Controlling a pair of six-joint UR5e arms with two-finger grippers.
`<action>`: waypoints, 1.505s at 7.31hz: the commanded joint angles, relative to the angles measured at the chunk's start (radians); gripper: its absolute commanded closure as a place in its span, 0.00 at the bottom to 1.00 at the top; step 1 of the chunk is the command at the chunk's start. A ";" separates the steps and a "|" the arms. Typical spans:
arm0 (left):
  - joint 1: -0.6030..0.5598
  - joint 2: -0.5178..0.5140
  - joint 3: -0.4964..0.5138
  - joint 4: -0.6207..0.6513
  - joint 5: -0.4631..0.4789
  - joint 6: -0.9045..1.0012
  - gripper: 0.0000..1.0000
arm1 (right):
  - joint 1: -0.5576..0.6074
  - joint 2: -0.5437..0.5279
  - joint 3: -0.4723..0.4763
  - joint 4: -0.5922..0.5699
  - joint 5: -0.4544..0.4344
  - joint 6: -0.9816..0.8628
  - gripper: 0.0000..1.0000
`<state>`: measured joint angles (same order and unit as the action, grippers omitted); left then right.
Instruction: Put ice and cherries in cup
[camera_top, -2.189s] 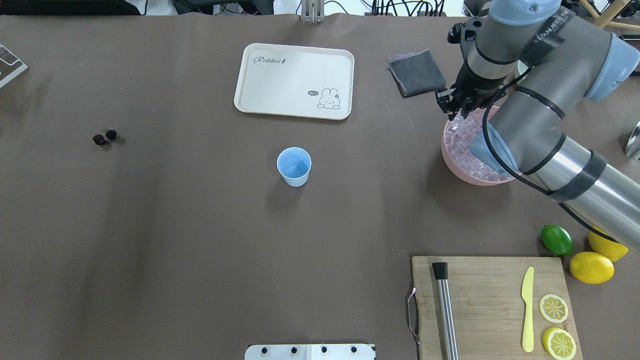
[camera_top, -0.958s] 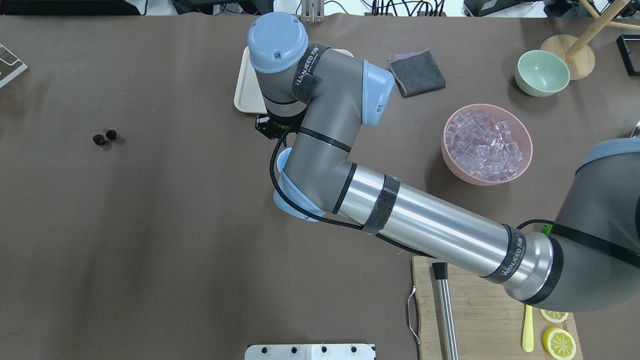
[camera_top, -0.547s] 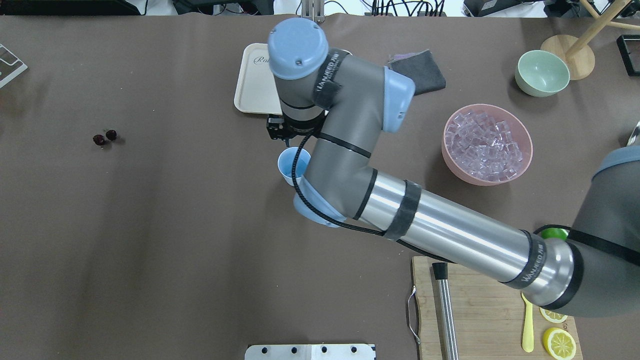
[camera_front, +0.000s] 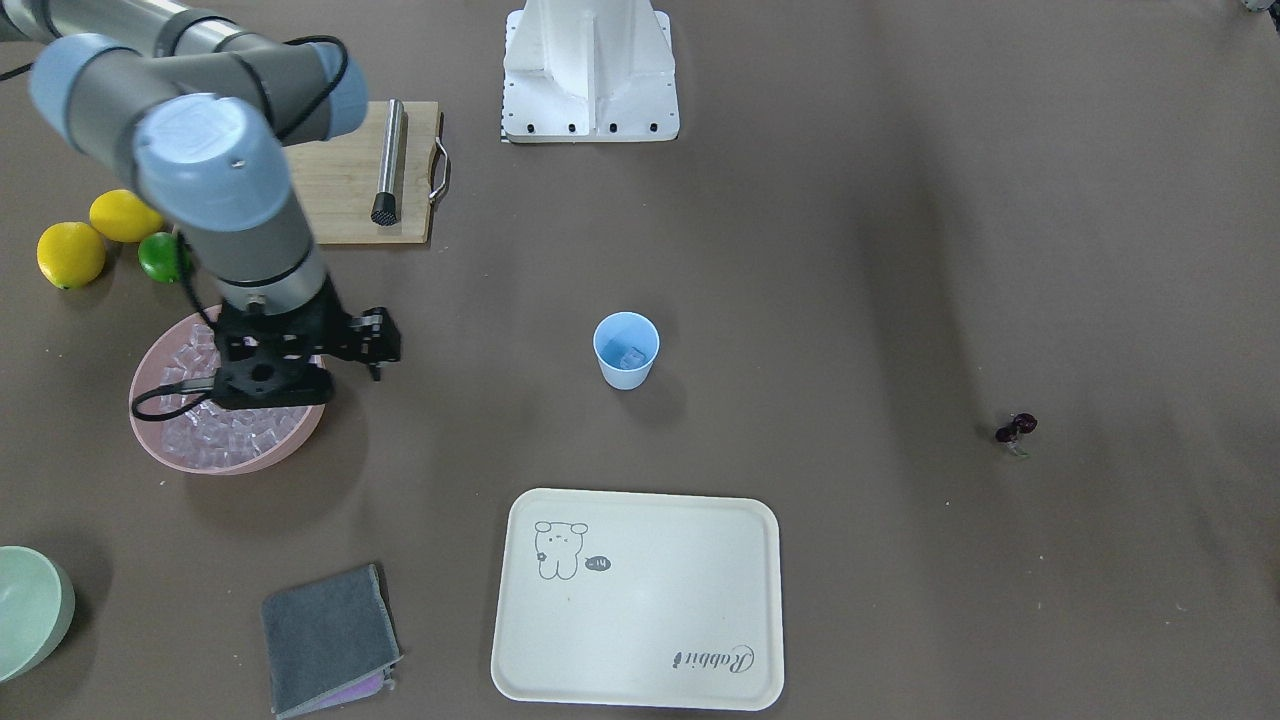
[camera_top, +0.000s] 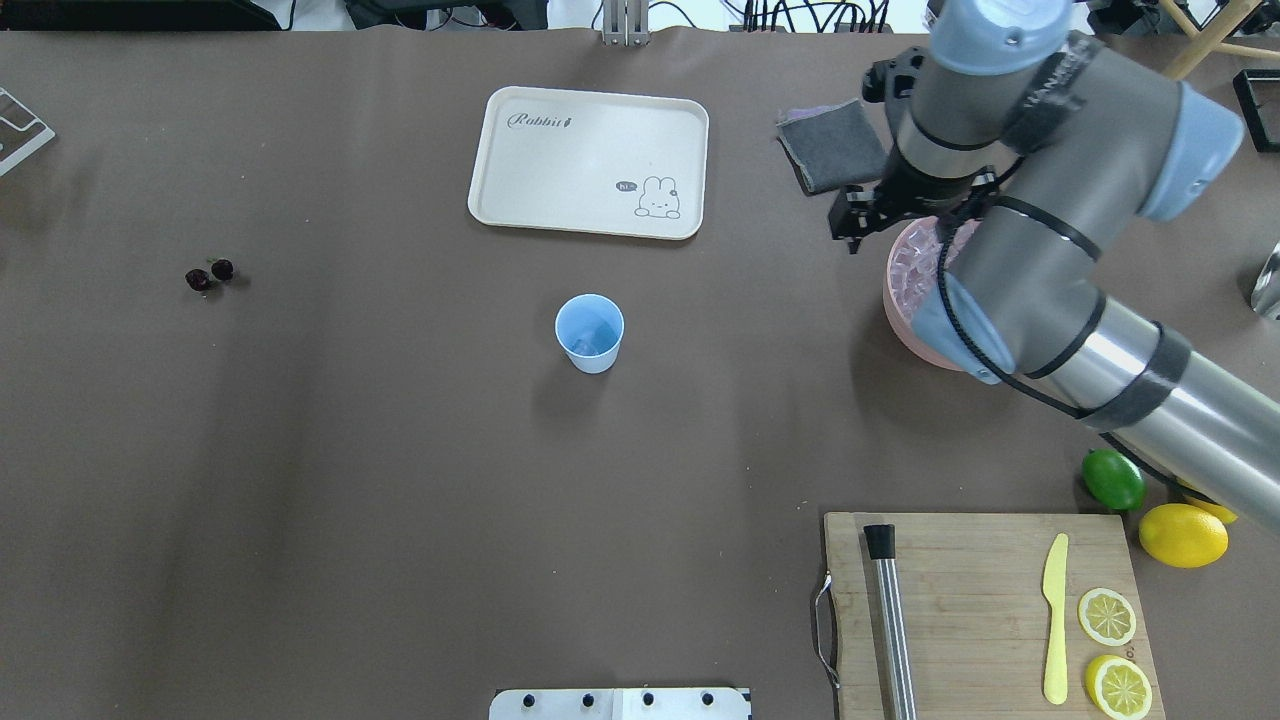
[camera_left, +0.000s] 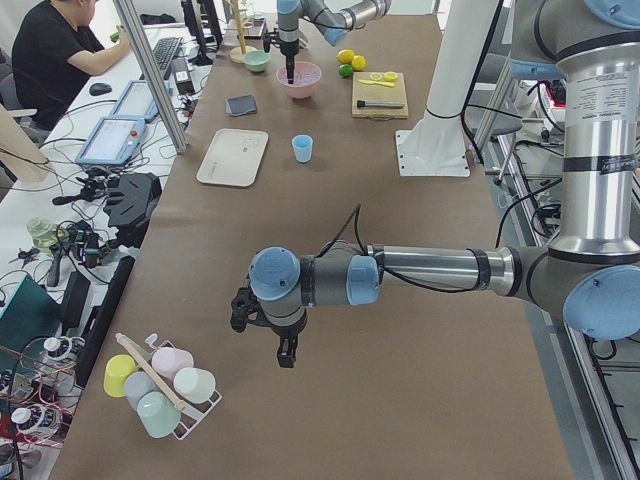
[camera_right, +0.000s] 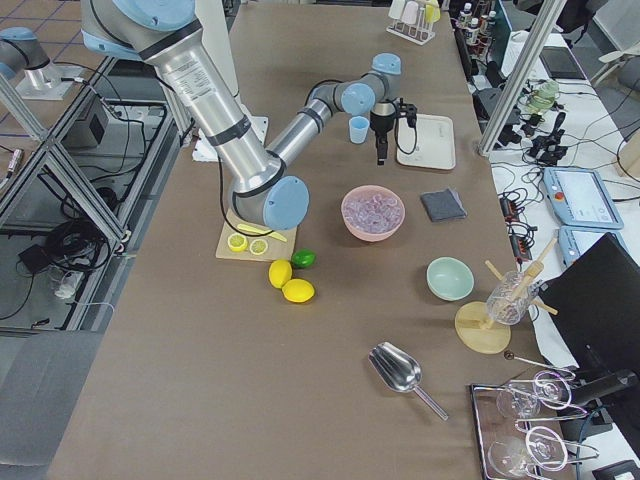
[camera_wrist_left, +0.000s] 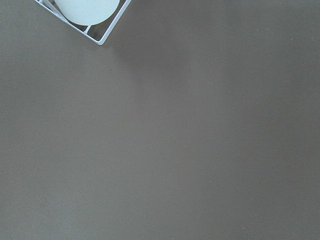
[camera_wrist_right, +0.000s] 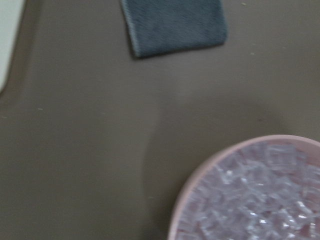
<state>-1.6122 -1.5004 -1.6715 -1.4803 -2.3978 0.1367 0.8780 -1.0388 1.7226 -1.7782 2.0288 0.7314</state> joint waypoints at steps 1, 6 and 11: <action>0.000 -0.003 -0.001 0.000 -0.003 0.000 0.02 | 0.033 -0.109 0.025 0.003 -0.011 -0.069 0.03; 0.000 0.000 0.000 -0.002 -0.004 0.001 0.02 | -0.116 -0.119 0.022 -0.004 -0.131 -0.047 0.14; 0.000 -0.001 -0.002 -0.002 -0.004 0.001 0.02 | -0.120 -0.138 0.025 -0.015 -0.130 -0.059 0.67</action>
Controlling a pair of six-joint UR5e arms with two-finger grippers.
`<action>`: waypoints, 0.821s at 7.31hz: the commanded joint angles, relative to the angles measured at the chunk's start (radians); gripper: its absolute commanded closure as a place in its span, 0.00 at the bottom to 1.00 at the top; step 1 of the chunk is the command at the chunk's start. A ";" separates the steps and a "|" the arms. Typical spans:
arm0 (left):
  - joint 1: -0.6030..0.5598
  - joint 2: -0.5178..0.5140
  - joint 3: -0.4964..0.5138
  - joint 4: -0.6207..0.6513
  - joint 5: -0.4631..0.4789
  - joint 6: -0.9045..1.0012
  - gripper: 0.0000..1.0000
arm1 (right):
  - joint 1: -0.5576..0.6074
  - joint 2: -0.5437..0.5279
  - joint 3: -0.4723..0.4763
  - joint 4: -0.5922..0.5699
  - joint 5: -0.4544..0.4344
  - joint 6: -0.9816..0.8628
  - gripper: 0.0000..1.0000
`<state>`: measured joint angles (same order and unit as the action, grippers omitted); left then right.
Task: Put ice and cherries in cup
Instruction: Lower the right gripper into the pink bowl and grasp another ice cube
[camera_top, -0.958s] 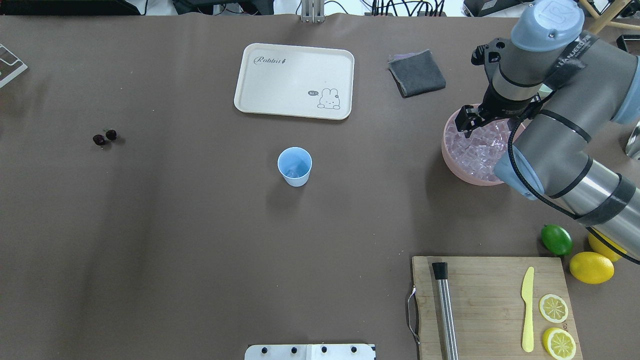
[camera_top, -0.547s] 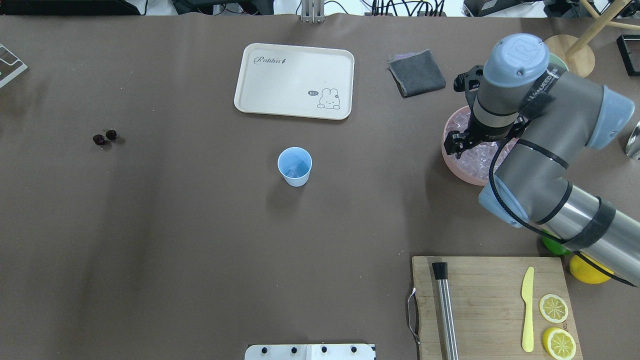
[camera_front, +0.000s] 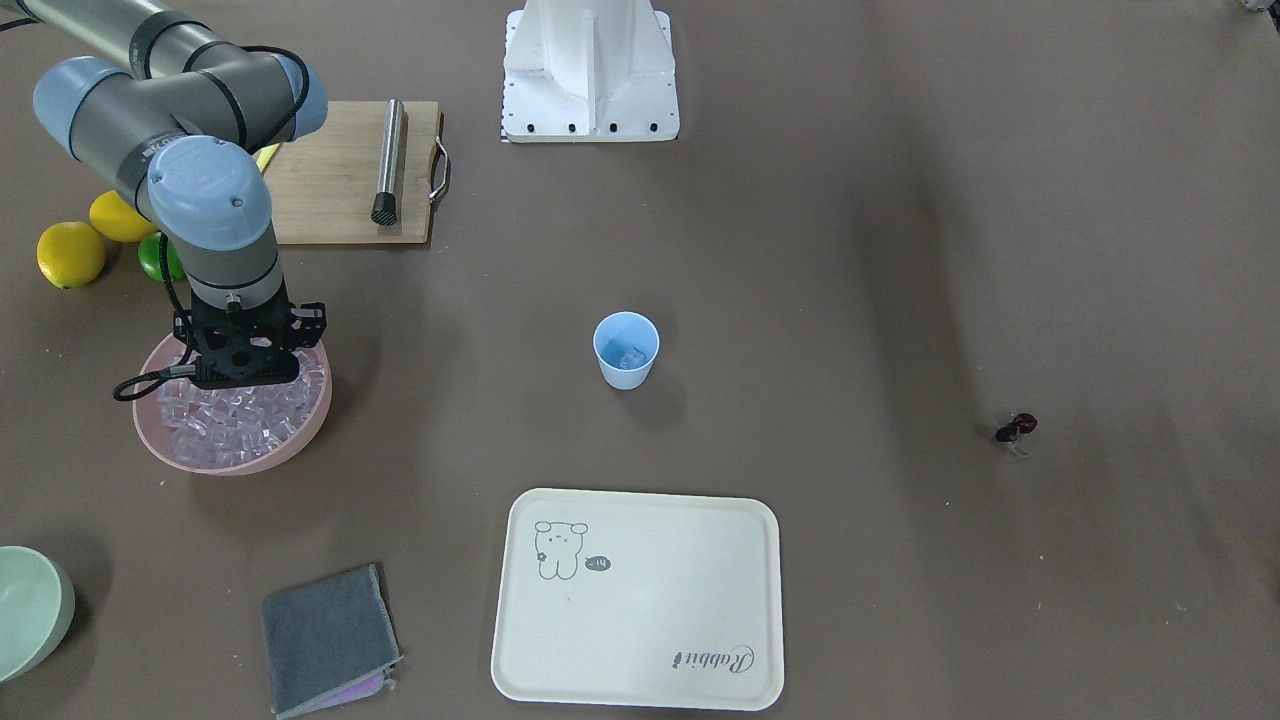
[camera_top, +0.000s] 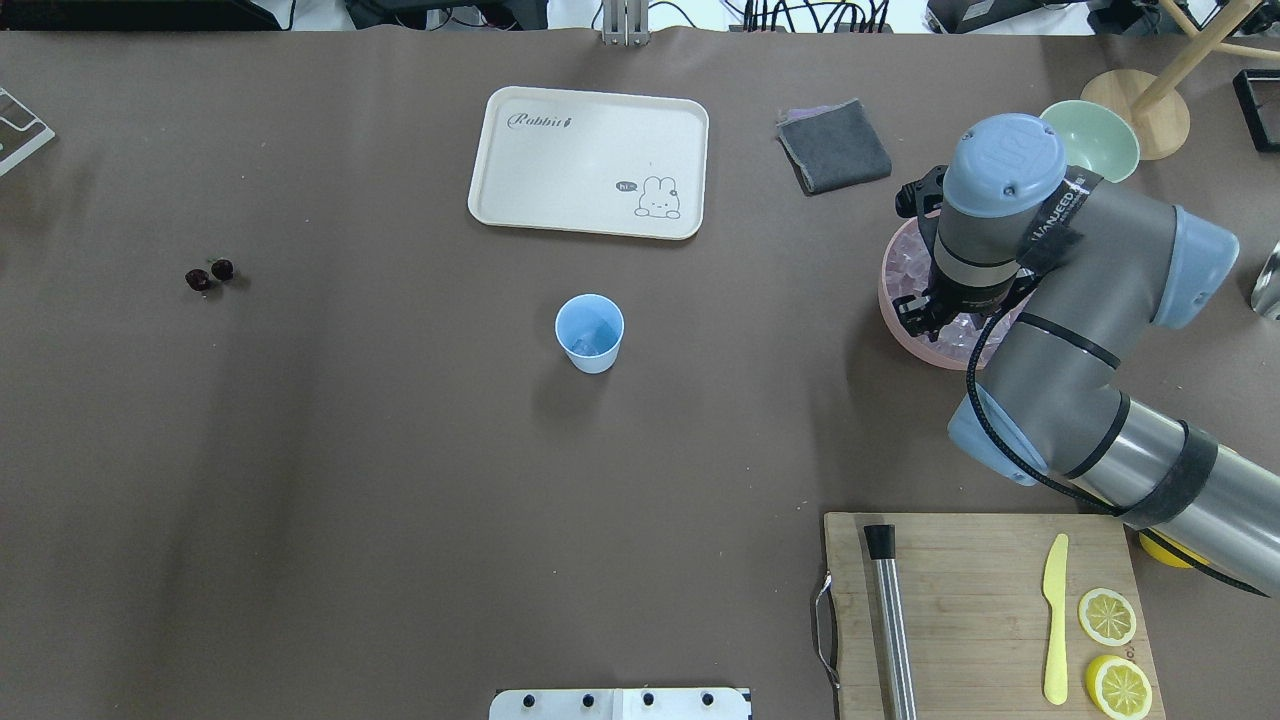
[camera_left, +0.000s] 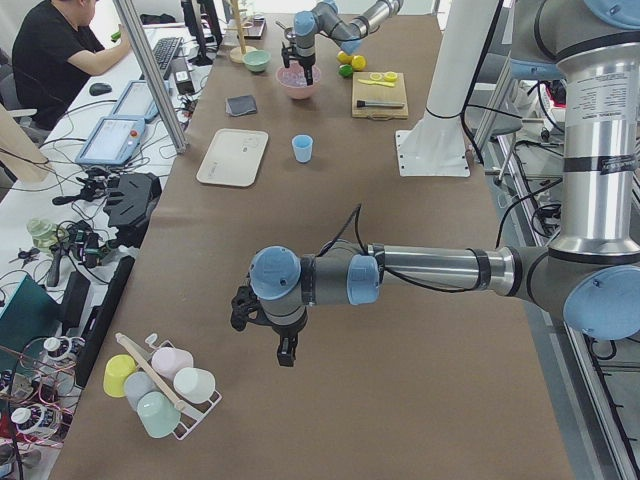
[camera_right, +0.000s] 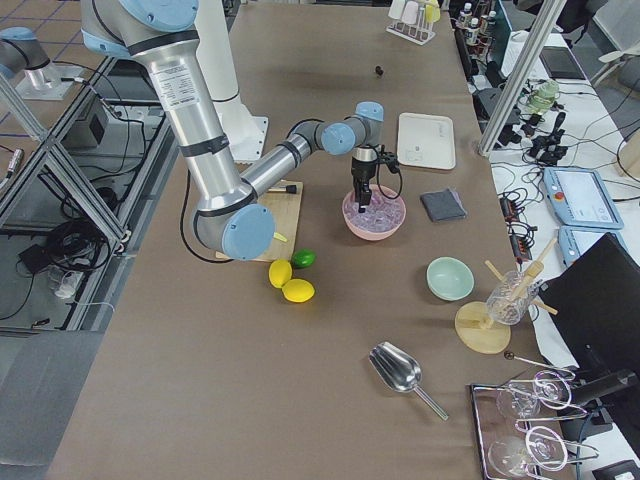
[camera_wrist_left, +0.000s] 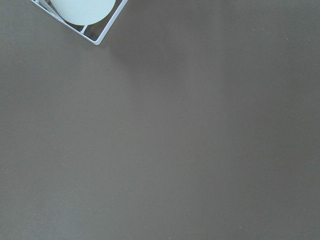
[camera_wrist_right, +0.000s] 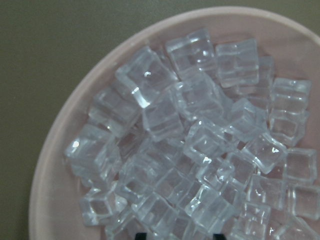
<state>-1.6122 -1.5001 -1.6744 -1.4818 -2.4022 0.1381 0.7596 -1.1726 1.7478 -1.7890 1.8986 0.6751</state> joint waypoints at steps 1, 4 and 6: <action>0.000 0.000 -0.001 0.000 0.000 -0.002 0.02 | 0.000 -0.007 0.001 -0.004 0.000 -0.003 0.74; 0.000 0.000 0.001 0.000 0.000 0.000 0.02 | 0.029 0.086 -0.004 -0.141 0.011 -0.056 0.76; 0.000 -0.003 0.005 0.000 0.002 0.000 0.02 | 0.101 0.251 -0.049 -0.278 0.075 -0.147 0.76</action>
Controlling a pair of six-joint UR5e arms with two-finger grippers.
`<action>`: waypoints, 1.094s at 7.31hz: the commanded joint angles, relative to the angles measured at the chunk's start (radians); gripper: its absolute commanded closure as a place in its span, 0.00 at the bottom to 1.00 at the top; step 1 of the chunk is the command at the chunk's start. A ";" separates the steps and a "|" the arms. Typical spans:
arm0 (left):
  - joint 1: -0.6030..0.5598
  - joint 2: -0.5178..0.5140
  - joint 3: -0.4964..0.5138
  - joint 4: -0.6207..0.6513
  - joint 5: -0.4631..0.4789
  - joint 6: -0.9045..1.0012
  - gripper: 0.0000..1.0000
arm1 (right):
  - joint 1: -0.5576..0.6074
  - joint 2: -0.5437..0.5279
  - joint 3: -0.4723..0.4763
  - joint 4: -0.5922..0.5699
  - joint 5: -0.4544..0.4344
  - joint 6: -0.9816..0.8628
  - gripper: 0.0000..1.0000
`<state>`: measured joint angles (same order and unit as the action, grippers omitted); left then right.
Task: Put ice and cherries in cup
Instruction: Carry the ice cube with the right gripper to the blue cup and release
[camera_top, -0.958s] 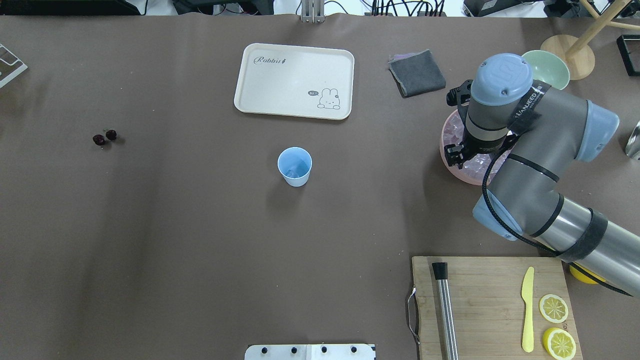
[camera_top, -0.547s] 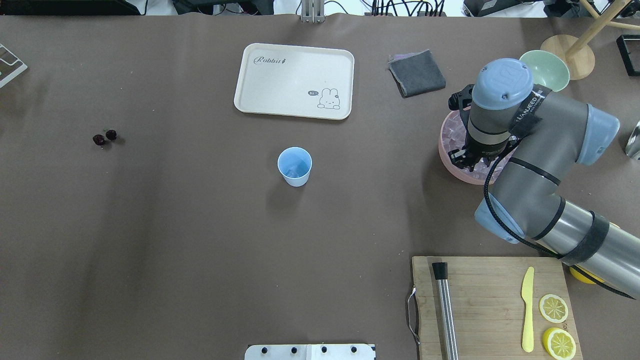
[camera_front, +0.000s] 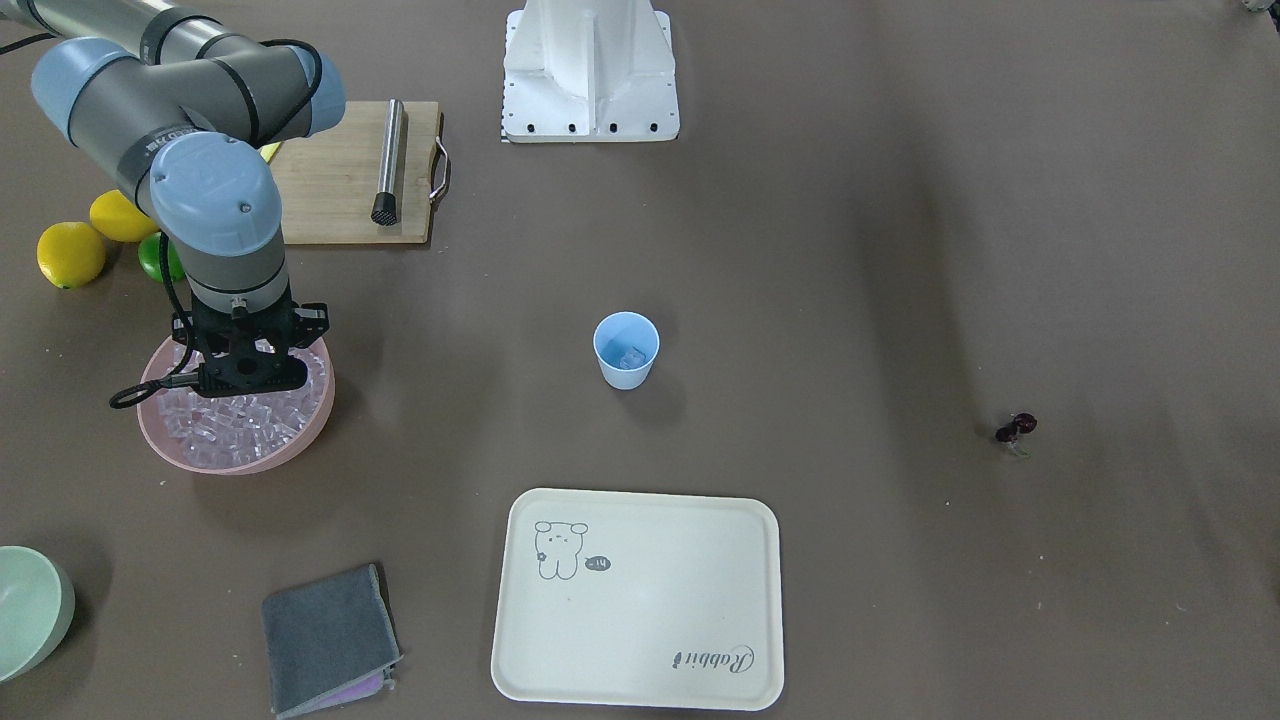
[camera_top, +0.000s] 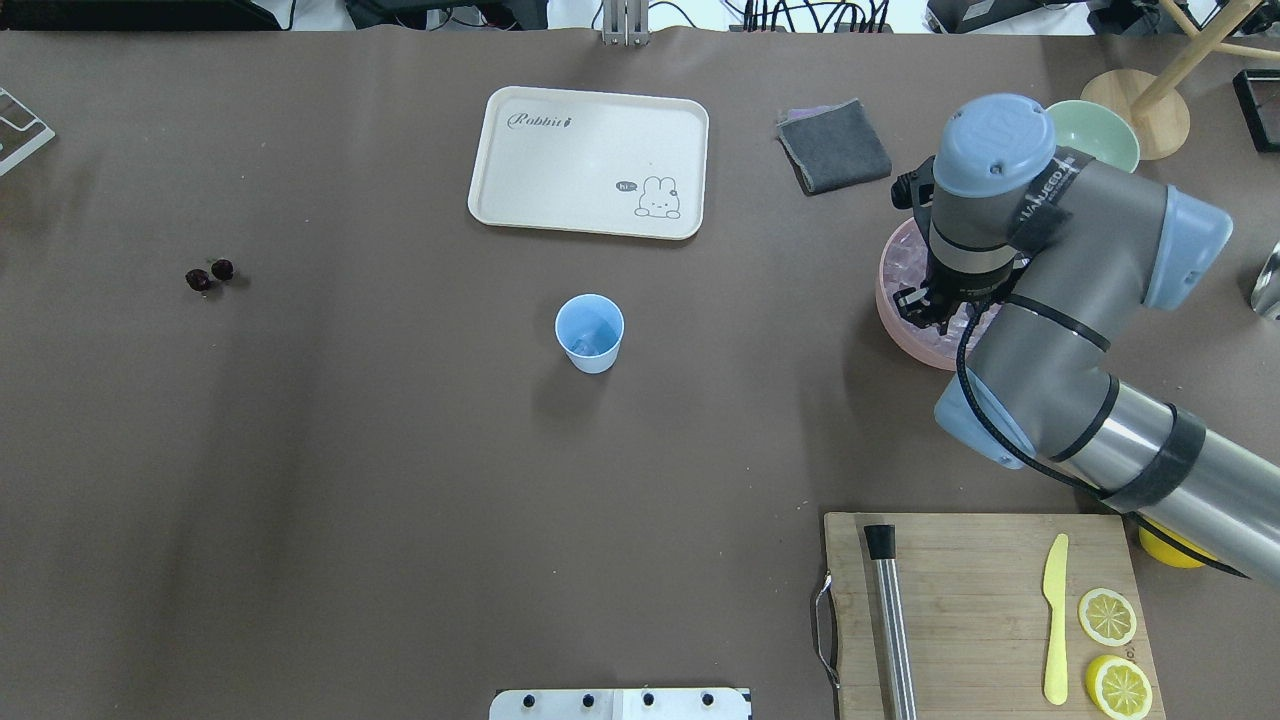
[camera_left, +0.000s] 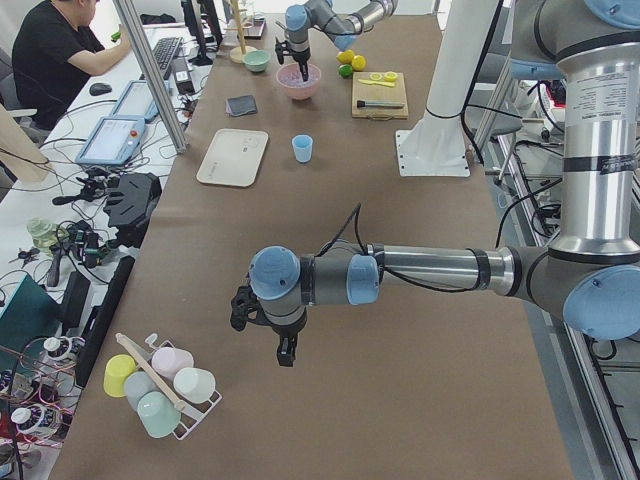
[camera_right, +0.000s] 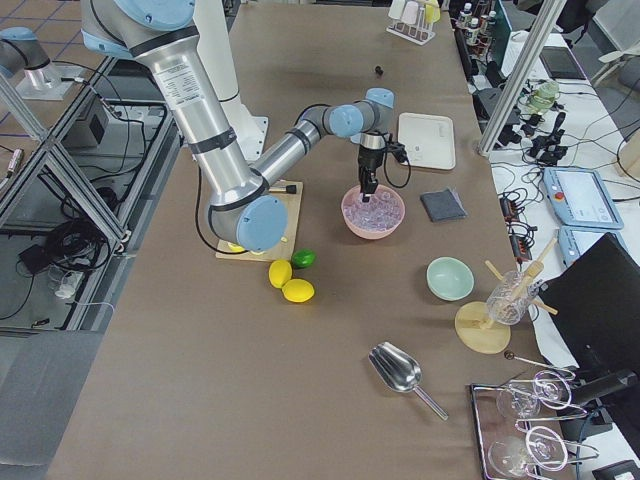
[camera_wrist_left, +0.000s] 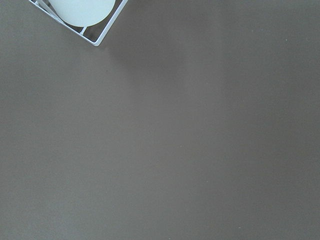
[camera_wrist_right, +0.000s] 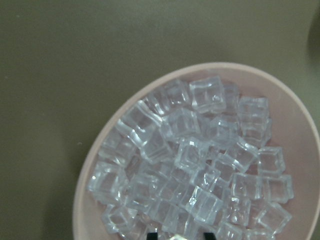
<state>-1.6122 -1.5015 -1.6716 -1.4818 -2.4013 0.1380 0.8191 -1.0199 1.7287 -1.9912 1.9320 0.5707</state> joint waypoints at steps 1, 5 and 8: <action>0.000 -0.002 0.003 0.000 0.001 0.000 0.02 | 0.044 0.181 -0.084 -0.078 0.065 -0.022 0.76; 0.000 -0.002 0.004 0.000 0.004 0.000 0.02 | -0.174 0.489 -0.350 0.062 0.018 0.480 0.77; 0.002 -0.005 0.015 -0.002 0.005 -0.002 0.02 | -0.238 0.543 -0.483 0.304 -0.007 0.587 0.75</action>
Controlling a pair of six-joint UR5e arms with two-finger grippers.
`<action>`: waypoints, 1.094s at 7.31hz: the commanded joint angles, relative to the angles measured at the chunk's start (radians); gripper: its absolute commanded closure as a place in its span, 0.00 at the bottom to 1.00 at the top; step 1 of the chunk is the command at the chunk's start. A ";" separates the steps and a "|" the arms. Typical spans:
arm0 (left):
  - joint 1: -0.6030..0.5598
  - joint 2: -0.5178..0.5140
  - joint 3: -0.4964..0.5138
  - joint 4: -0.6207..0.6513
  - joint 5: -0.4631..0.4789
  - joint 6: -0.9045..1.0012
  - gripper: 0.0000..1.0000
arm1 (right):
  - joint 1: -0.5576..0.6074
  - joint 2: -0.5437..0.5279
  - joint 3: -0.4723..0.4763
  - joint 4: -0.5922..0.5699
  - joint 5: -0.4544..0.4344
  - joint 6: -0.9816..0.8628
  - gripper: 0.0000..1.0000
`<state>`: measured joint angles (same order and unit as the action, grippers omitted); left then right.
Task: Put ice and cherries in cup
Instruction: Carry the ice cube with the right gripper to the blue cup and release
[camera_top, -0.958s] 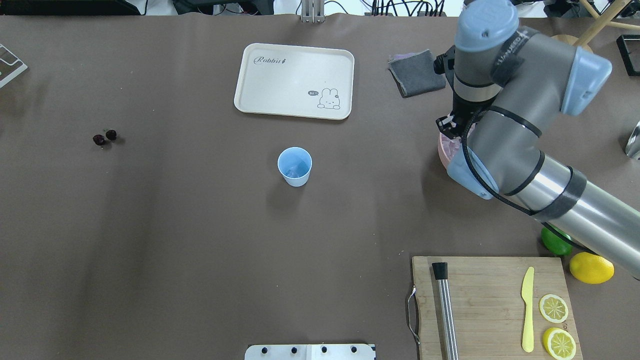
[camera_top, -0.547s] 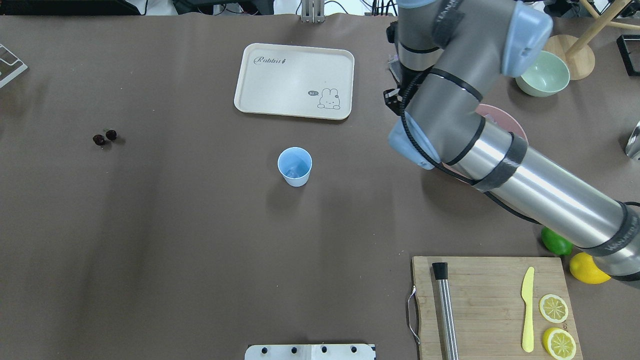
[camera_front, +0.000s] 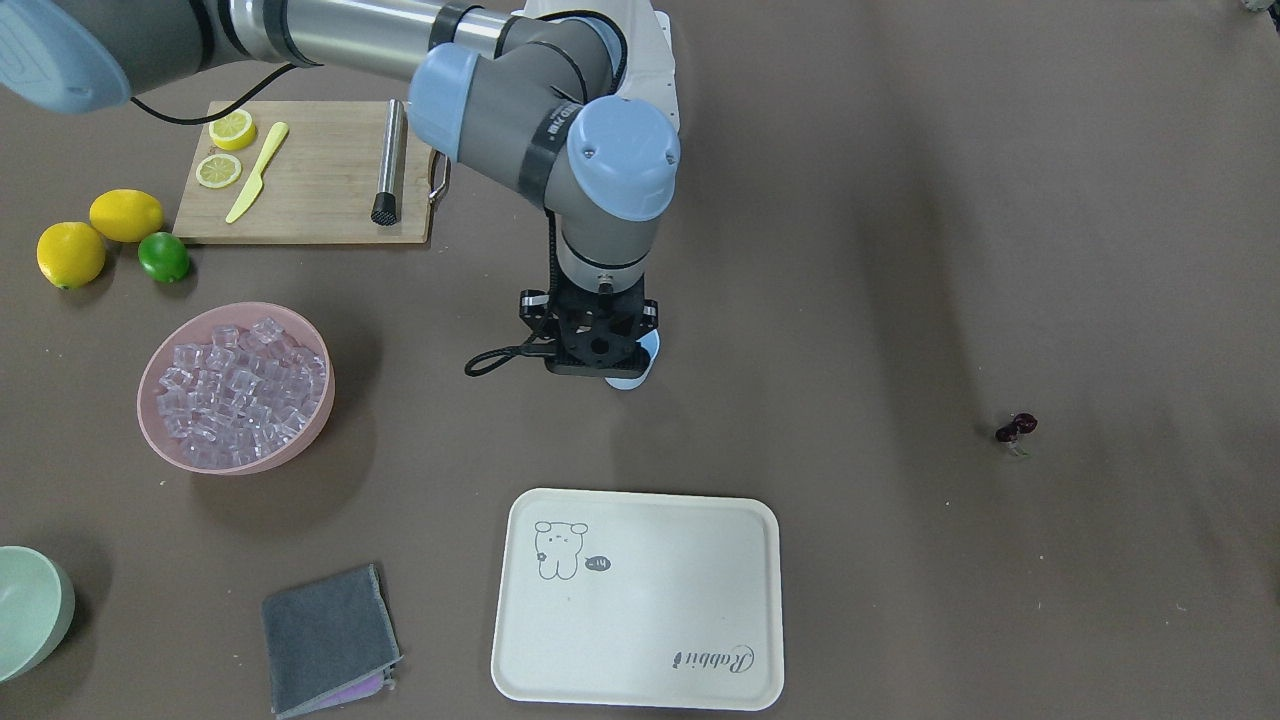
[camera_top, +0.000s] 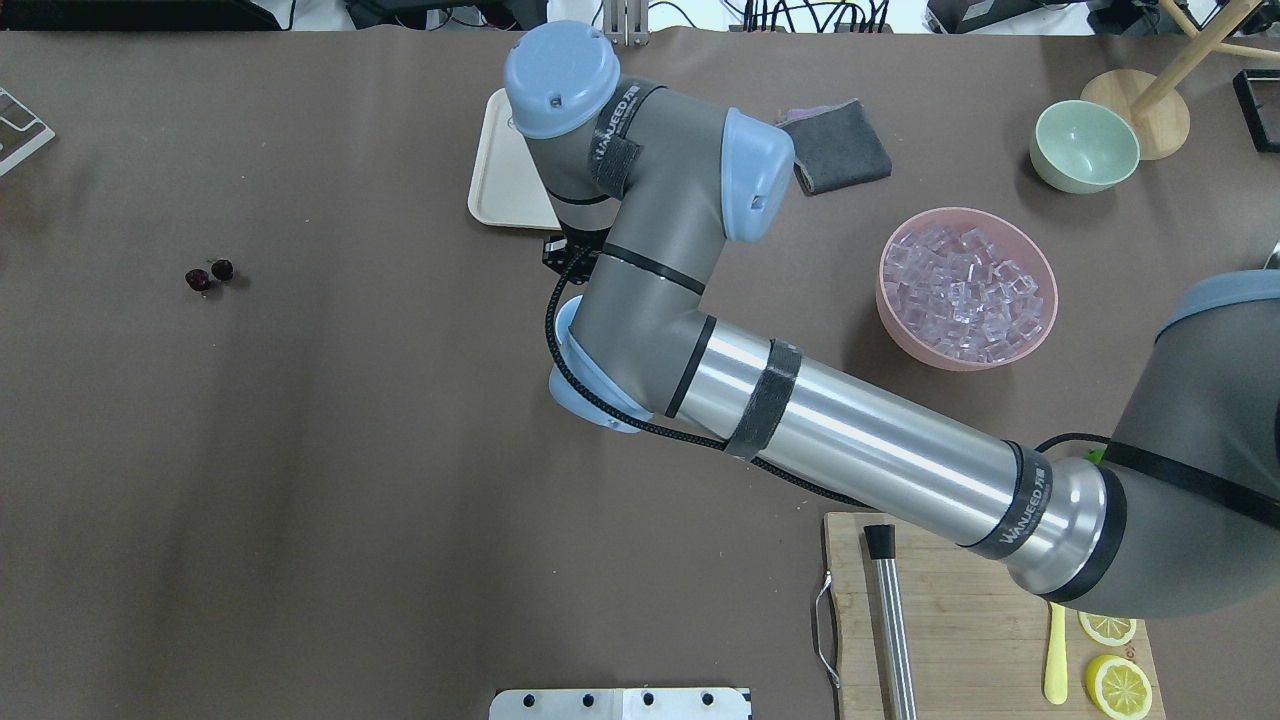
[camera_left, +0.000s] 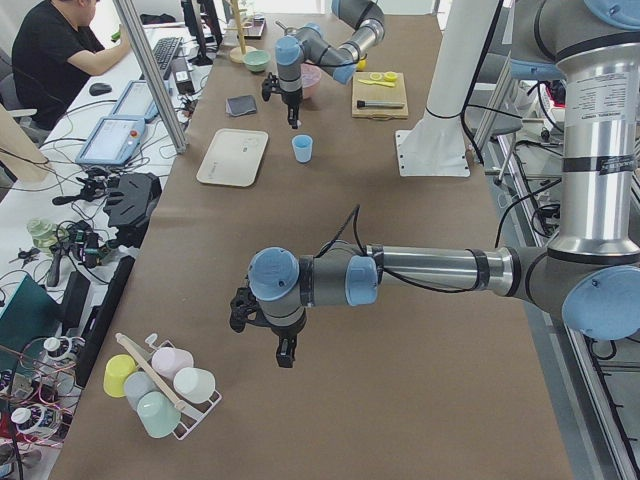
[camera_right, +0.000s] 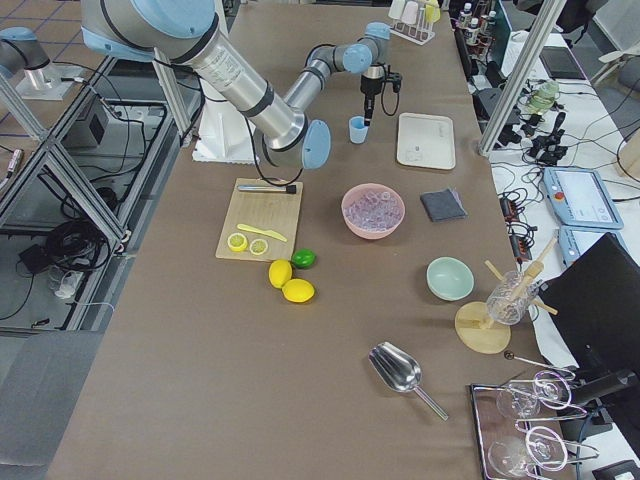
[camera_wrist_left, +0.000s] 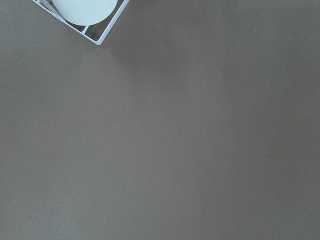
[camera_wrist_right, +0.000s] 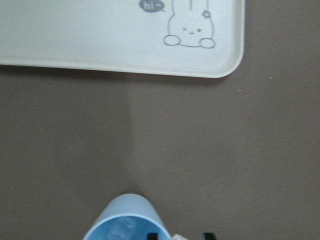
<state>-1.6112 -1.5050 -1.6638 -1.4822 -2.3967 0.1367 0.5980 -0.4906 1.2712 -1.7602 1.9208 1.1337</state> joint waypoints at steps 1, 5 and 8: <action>0.001 -0.007 0.024 -0.024 0.002 -0.002 0.02 | -0.018 0.008 -0.024 0.076 0.007 0.029 0.75; 0.001 -0.015 0.090 -0.113 0.001 -0.002 0.02 | -0.014 -0.106 0.141 0.023 0.010 0.011 0.01; 0.001 -0.014 0.085 -0.113 -0.002 -0.002 0.02 | 0.132 -0.353 0.366 -0.100 0.049 -0.246 0.01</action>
<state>-1.6107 -1.5198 -1.5762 -1.5949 -2.3968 0.1356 0.6618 -0.7126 1.5386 -1.8307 1.9499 1.0199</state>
